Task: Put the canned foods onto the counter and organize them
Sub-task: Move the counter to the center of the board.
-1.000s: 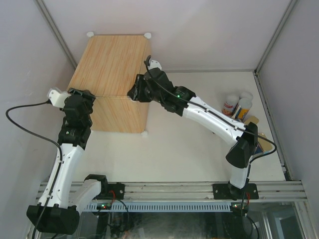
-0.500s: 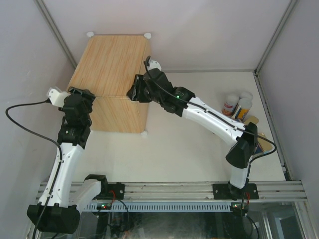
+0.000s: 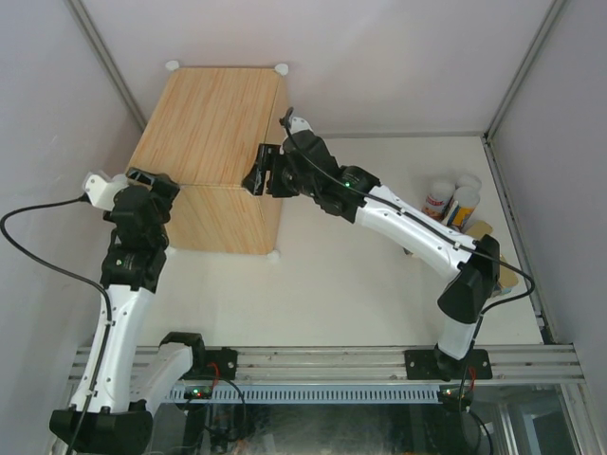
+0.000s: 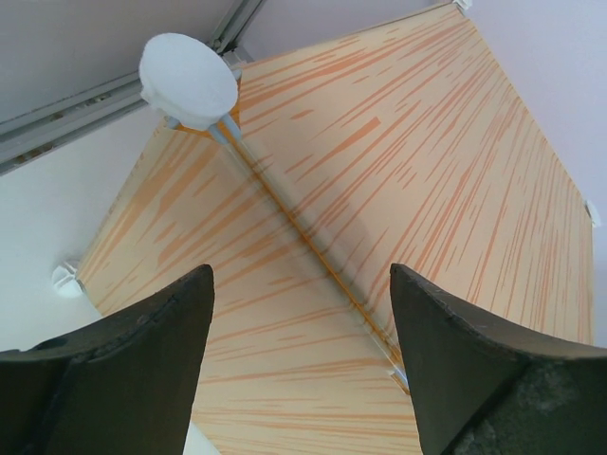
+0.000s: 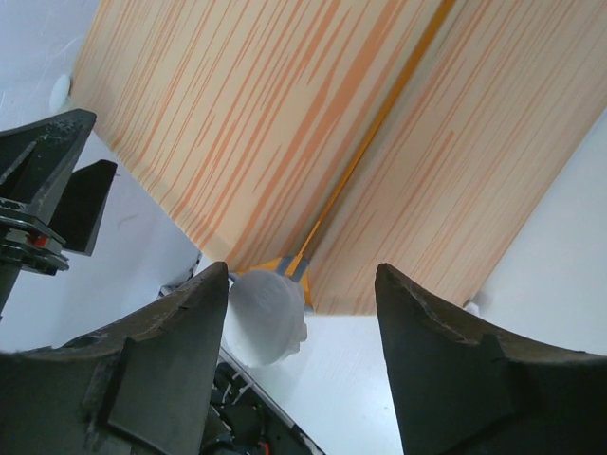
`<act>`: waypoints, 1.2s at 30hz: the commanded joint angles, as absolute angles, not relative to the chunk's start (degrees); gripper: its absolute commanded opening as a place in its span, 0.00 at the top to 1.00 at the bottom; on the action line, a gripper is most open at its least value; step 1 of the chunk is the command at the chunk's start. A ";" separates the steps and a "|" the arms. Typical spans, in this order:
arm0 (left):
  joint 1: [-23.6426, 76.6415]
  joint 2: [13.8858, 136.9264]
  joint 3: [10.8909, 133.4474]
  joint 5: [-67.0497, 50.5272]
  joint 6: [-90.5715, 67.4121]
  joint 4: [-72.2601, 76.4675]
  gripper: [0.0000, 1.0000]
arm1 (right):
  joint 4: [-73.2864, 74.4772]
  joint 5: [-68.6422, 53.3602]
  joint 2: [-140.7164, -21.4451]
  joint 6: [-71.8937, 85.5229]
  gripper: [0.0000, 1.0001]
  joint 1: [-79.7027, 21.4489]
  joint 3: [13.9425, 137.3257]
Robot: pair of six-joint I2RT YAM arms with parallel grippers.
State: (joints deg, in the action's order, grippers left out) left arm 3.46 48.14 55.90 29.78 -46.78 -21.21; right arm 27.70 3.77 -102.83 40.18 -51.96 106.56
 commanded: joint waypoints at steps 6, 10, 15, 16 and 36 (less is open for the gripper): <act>3.09 43.82 59.84 32.85 -46.54 -26.79 0.20 | 29.44 2.03 -98.53 37.83 0.37 -51.42 105.07; 3.16 41.67 59.34 33.69 -47.08 -28.02 0.20 | 28.97 3.87 -96.29 36.82 0.37 -51.33 102.96; 3.10 39.17 59.50 36.15 -48.19 -30.19 0.20 | 28.85 6.96 -92.24 35.07 0.38 -51.33 99.16; 3.11 38.58 59.50 36.32 -48.39 -30.35 0.20 | 29.18 7.78 -91.42 34.61 0.38 -51.33 98.54; 28.16 48.41 72.13 46.49 -29.48 -23.59 0.20 | 34.55 24.41 -57.76 33.88 0.37 -36.56 71.55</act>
